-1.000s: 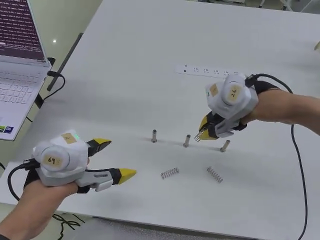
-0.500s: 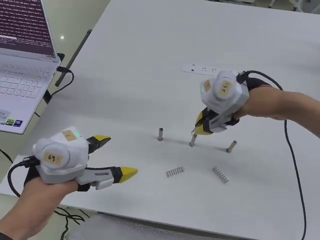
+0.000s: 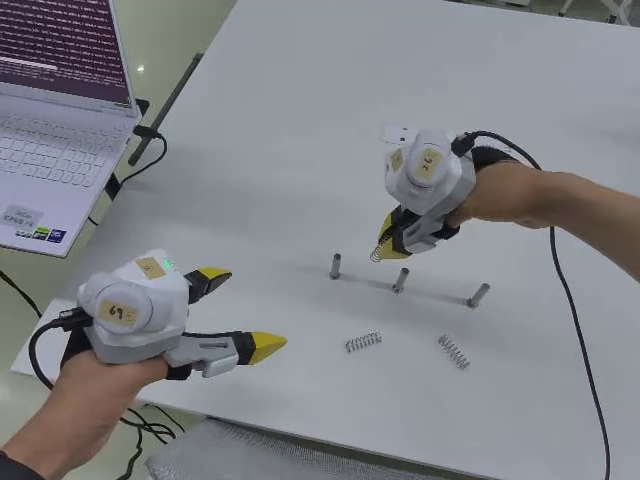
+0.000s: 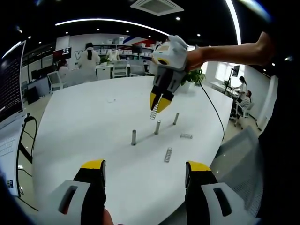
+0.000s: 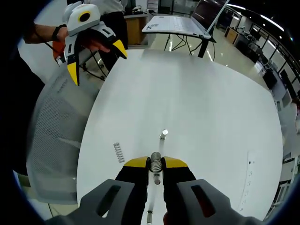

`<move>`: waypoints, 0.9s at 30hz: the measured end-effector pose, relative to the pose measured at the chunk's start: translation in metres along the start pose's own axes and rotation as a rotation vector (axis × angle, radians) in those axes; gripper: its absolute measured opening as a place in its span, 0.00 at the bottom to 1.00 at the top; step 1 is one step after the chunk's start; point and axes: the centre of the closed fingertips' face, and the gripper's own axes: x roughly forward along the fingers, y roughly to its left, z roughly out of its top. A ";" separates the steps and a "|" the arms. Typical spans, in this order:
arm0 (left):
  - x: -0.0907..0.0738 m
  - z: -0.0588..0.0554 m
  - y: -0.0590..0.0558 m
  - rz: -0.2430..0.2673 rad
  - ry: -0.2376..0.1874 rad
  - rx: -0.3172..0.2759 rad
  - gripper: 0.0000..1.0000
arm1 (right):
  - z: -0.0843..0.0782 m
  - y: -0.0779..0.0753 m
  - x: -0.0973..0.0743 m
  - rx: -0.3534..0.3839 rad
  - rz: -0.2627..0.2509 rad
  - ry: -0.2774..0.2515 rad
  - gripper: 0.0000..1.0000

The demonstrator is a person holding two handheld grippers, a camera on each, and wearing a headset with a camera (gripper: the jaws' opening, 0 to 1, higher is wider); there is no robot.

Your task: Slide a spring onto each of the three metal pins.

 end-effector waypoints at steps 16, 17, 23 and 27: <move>-0.004 0.000 0.001 0.012 -0.011 -0.020 0.66 | 0.018 -0.009 0.017 -0.043 0.016 0.029 0.08; -0.004 -0.001 0.001 0.012 -0.011 -0.021 0.66 | 0.019 -0.009 0.018 -0.045 0.017 0.030 0.08; -0.005 -0.001 0.002 0.011 -0.010 -0.024 0.66 | 0.024 -0.009 0.025 -0.054 0.034 0.032 0.08; -0.006 -0.002 0.002 0.013 -0.010 -0.028 0.66 | 0.024 -0.011 0.028 -0.065 0.040 0.046 0.08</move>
